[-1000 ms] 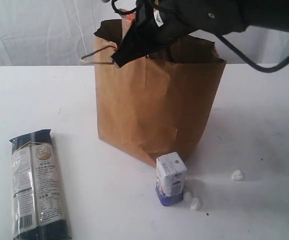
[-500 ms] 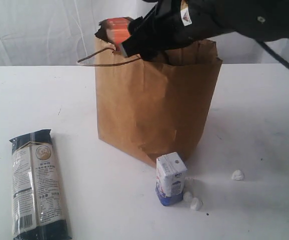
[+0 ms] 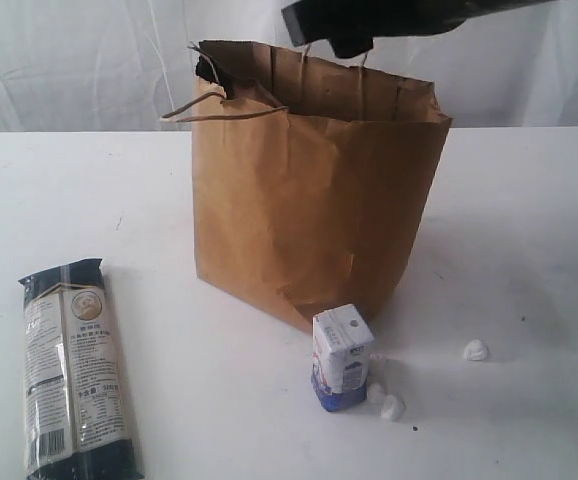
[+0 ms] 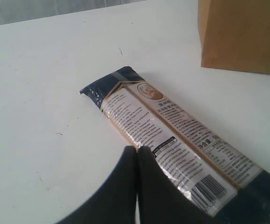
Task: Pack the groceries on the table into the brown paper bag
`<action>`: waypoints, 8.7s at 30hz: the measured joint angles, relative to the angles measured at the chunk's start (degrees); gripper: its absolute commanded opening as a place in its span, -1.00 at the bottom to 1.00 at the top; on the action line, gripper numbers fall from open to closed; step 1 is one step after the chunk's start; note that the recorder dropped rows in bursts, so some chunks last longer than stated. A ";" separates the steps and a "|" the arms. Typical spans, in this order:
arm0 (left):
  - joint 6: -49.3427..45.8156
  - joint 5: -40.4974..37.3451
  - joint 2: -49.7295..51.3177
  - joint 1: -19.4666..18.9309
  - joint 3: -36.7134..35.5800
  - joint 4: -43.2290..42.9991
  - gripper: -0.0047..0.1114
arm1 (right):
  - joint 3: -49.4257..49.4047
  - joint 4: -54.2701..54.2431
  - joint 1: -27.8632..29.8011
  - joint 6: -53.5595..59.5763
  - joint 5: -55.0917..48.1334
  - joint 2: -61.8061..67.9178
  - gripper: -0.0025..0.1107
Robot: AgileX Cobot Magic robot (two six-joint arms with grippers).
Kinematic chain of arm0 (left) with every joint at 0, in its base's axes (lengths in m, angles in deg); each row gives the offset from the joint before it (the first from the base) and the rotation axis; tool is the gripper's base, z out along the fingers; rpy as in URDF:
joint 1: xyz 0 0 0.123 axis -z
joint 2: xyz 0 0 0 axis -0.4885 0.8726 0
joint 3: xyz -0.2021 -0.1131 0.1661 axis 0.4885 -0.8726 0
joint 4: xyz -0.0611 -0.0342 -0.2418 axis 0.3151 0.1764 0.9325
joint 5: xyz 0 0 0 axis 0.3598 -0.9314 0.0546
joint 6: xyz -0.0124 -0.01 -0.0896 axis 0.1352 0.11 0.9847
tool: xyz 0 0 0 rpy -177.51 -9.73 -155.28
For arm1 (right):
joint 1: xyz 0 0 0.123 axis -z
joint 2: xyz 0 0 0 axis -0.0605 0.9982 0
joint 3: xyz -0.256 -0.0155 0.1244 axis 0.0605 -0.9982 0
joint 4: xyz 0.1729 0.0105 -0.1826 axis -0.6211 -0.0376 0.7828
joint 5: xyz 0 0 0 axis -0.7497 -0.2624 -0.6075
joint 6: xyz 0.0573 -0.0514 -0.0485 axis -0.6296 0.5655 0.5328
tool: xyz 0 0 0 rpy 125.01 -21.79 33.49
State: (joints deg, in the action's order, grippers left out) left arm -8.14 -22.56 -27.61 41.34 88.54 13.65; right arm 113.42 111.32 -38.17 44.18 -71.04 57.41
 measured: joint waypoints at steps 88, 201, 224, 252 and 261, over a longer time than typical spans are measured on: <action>0.00 0.00 0.00 0.00 0.00 0.00 -0.92 | -29.25 -26.31 0.00 2.45 14.17 15.35 -0.01; 0.00 0.00 0.00 0.00 0.00 0.00 -0.92 | 1.20 -13.74 -1.01 16.51 -3.14 -7.97 -0.03; 0.00 0.00 0.00 0.00 0.00 0.00 -0.92 | 1.76 -28.91 -18.26 16.78 8.13 16.85 0.47; 0.00 0.00 0.00 0.00 0.00 0.00 -0.92 | 5.46 -29.49 -15.75 3.96 6.57 26.73 0.28; 0.00 0.00 0.00 0.00 0.00 0.00 -0.92 | -28.62 -25.42 -15.75 6.52 -0.76 -8.41 0.16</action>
State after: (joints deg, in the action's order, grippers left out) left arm -8.14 -22.56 -27.61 41.34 88.54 13.65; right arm 84.79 85.90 -53.92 50.69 -71.80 49.00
